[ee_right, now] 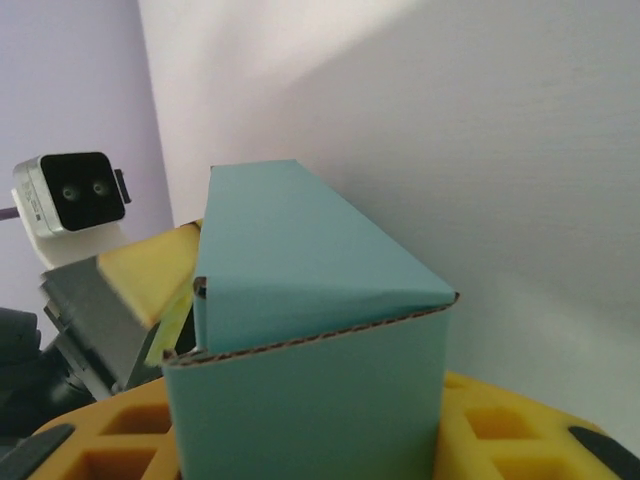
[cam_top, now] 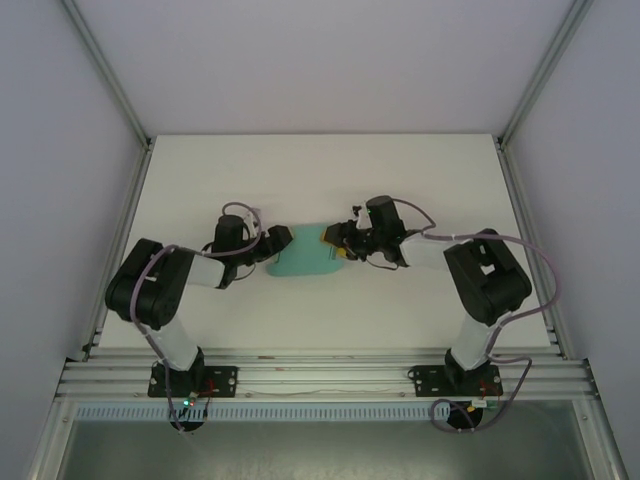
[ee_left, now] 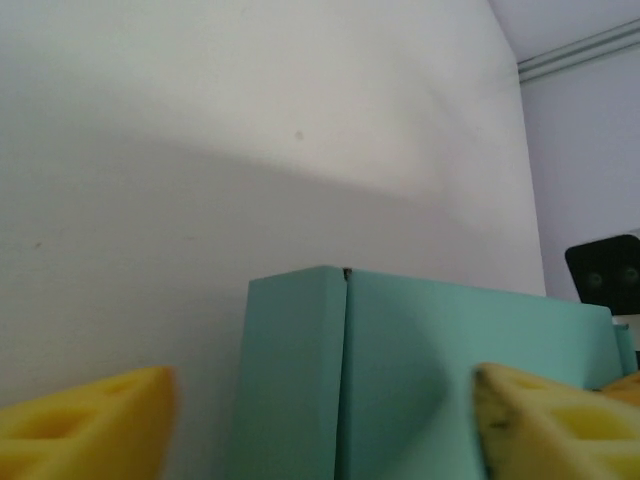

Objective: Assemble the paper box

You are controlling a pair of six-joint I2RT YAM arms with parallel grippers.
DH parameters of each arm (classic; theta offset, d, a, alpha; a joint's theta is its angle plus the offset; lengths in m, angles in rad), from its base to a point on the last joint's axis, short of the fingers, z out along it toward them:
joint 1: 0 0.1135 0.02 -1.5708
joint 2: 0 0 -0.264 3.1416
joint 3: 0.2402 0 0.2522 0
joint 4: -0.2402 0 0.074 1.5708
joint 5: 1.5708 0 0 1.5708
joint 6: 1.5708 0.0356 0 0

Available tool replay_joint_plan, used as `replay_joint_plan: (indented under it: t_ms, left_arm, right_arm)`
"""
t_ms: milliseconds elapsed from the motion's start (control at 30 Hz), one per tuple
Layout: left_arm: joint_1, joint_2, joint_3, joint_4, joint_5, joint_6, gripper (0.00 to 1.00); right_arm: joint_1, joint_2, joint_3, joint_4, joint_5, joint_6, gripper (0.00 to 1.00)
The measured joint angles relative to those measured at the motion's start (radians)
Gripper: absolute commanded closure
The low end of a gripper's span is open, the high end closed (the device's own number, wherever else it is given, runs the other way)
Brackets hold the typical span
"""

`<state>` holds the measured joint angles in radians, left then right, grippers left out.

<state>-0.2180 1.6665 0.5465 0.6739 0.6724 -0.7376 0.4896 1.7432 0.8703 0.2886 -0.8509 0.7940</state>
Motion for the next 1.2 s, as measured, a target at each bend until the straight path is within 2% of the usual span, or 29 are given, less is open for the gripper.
replay_joint_plan:
  t_ms: [133, 300, 433, 567, 767, 933, 1067, 1200]
  left_arm:
    - [-0.012, -0.218, 0.045, -0.150, -0.057, 0.175, 0.00]
    - [-0.065, -0.462, 0.159, -0.356, -0.057, 0.573, 0.00]
    - [-0.187, -0.560, 0.227, -0.597, -0.046, 0.941, 0.00]
    - [-0.341, -0.552, 0.258, -0.792, -0.162, 1.208, 0.00]
    - [-0.405, -0.471, 0.298, -0.913, -0.340, 1.407, 0.00]
    - [-0.459, -0.412, 0.319, -0.908, -0.517, 1.482, 0.00]
    - [-0.464, -0.419, 0.313, -0.855, -0.573, 1.518, 0.01]
    - [-0.471, -0.420, 0.312, -0.833, -0.585, 1.537, 0.05]
  right_arm:
    - [-0.017, -0.068, 0.033, -0.100, 0.013, 0.030, 0.62]
    - [-0.067, -0.142, 0.116, -0.303, 0.029, 0.072, 0.66]
    - [-0.121, -0.178, 0.178, -0.454, 0.016, 0.139, 0.66]
    - [-0.155, -0.175, 0.251, -0.609, -0.043, 0.206, 0.67]
    - [-0.152, -0.108, 0.361, -0.790, -0.172, 0.236, 0.67]
    - [-0.152, -0.079, 0.386, -0.905, -0.235, 0.233, 0.67]
    - [-0.152, -0.066, 0.389, -0.979, -0.268, 0.218, 0.68]
    - [-0.153, -0.065, 0.383, -0.961, -0.296, 0.246, 0.69]
